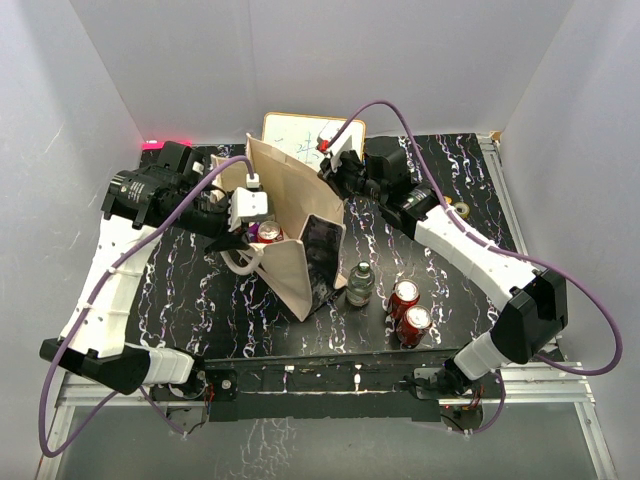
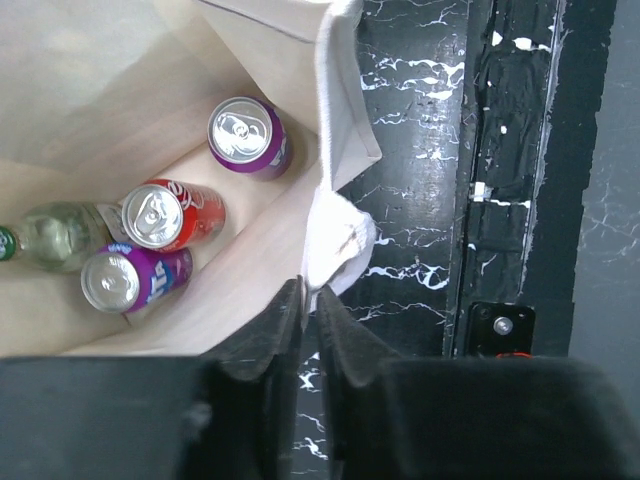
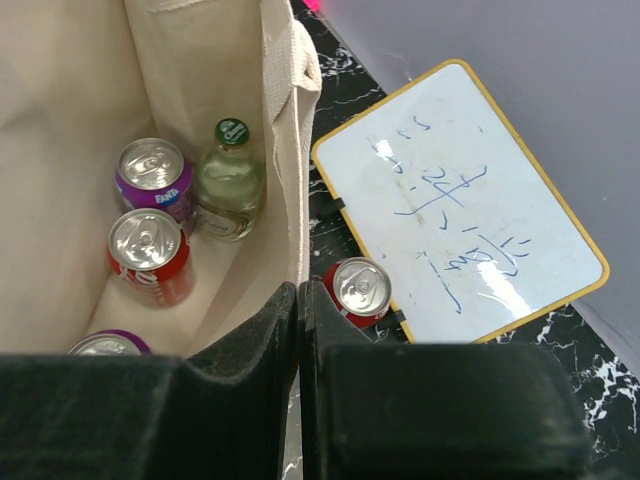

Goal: Place the beverage into the canvas bag
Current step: Pick up the drink from the center of the board.

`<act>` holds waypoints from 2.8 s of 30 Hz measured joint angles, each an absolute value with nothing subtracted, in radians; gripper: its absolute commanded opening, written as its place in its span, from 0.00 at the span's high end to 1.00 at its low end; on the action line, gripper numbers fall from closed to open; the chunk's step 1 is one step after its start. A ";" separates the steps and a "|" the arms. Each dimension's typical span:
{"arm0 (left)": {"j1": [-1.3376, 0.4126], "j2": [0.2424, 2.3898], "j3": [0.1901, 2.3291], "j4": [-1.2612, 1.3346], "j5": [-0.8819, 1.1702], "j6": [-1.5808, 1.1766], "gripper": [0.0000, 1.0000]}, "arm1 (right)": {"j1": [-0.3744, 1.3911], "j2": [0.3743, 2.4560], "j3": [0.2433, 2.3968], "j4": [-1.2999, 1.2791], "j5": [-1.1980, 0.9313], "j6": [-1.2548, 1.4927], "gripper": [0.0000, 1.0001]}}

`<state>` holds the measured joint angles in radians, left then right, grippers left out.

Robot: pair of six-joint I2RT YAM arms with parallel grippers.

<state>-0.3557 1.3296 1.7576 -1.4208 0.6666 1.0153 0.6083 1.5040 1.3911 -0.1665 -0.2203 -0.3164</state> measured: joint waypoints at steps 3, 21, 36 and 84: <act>-0.357 1.330 1.758 -1.418 0.688 1.002 0.63 | 0.609 1.491 1.379 -0.178 -0.258 -0.316 0.91; -0.358 1.323 1.717 -0.987 0.683 0.614 0.15 | 0.608 1.384 1.430 -0.288 -0.345 -0.210 0.26; -0.358 1.415 1.724 -0.564 0.233 0.294 0.03 | 0.607 0.938 1.084 -0.552 -0.215 -0.208 0.21; -0.357 1.525 1.800 -0.471 0.037 0.314 0.03 | 0.607 1.128 0.904 -0.527 -0.292 -0.157 0.51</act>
